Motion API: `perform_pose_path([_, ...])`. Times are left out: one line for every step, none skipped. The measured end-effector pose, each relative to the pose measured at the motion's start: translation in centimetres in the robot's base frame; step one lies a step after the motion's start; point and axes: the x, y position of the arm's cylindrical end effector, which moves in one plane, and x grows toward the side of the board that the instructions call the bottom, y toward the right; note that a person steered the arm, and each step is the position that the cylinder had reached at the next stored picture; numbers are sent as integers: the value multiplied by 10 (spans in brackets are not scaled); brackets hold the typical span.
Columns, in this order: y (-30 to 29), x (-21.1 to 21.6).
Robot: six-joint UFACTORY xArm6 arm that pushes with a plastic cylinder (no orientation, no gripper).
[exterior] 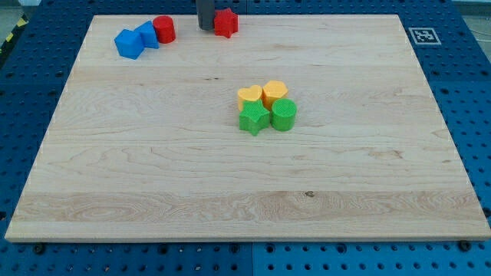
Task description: Go near the red circle
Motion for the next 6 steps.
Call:
perform_pose_path([-11,-16])
perform_pose_path([-28,-16])
perform_pose_path([-61,-16])
perform_pose_path([-63,-17])
perform_pose_path([-70,-17])
perform_pose_path([-108,-17])
